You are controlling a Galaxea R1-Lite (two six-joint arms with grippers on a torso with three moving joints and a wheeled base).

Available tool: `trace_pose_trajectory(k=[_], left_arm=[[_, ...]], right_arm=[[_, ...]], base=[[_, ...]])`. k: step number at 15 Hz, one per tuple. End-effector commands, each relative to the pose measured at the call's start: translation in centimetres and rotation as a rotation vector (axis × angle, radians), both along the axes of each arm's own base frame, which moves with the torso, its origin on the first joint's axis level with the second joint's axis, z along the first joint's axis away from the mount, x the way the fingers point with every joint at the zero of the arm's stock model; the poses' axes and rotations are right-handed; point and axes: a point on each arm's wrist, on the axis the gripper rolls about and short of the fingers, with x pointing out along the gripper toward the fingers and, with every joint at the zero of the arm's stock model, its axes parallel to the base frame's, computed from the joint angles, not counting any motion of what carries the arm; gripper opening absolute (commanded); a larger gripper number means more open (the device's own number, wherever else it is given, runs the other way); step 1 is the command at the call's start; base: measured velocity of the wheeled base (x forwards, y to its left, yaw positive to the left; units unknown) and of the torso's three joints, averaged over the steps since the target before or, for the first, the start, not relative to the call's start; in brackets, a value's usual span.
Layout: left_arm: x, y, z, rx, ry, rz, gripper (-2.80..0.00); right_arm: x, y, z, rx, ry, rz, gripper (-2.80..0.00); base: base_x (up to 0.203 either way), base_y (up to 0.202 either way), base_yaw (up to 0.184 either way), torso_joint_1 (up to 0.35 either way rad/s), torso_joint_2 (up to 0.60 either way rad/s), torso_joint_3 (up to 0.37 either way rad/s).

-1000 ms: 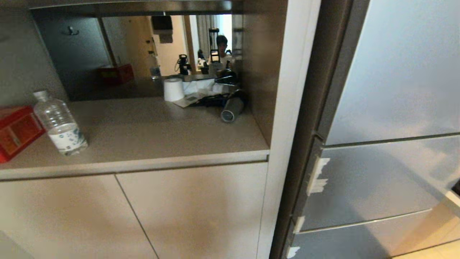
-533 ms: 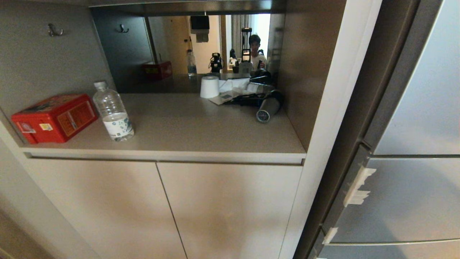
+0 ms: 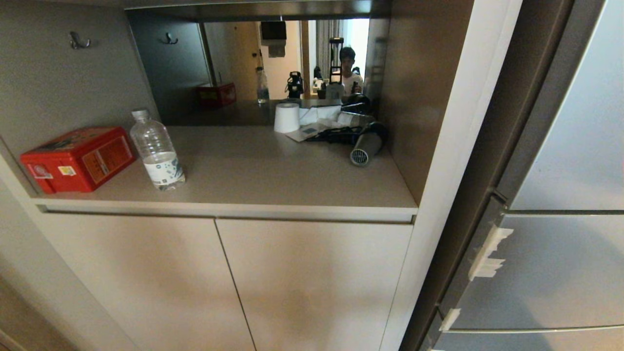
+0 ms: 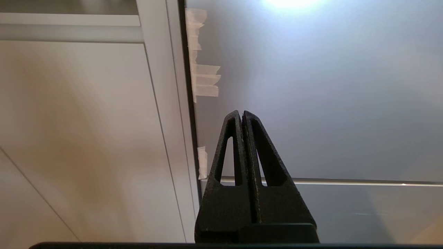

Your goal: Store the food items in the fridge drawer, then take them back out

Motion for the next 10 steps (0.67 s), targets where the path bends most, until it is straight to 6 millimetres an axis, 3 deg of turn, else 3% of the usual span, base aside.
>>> trace_pose_trajectory(k=[1,7,10], left_arm=[[0.01,0.0,0.0,0.0,0.002,-0.001,-2.8],[0.01,0.0,0.0,0.0,0.002,-0.001,-2.8],[0.01,0.0,0.0,0.0,0.002,-0.001,-2.8]], right_arm=[[0.24,0.0,-0.85,0.0,0.029,-0.001,-2.8],[0.24,0.0,-0.85,0.0,0.029,0.0,-2.8],[0.24,0.0,-0.85,0.0,0.029,0.0,-2.8]], base=[[0.0,0.0,0.0,0.0,0.0,0.0],[0.0,0.0,0.0,0.0,0.0,0.0],[-0.004,0.005,-0.145,0.001,0.0,0.001]])
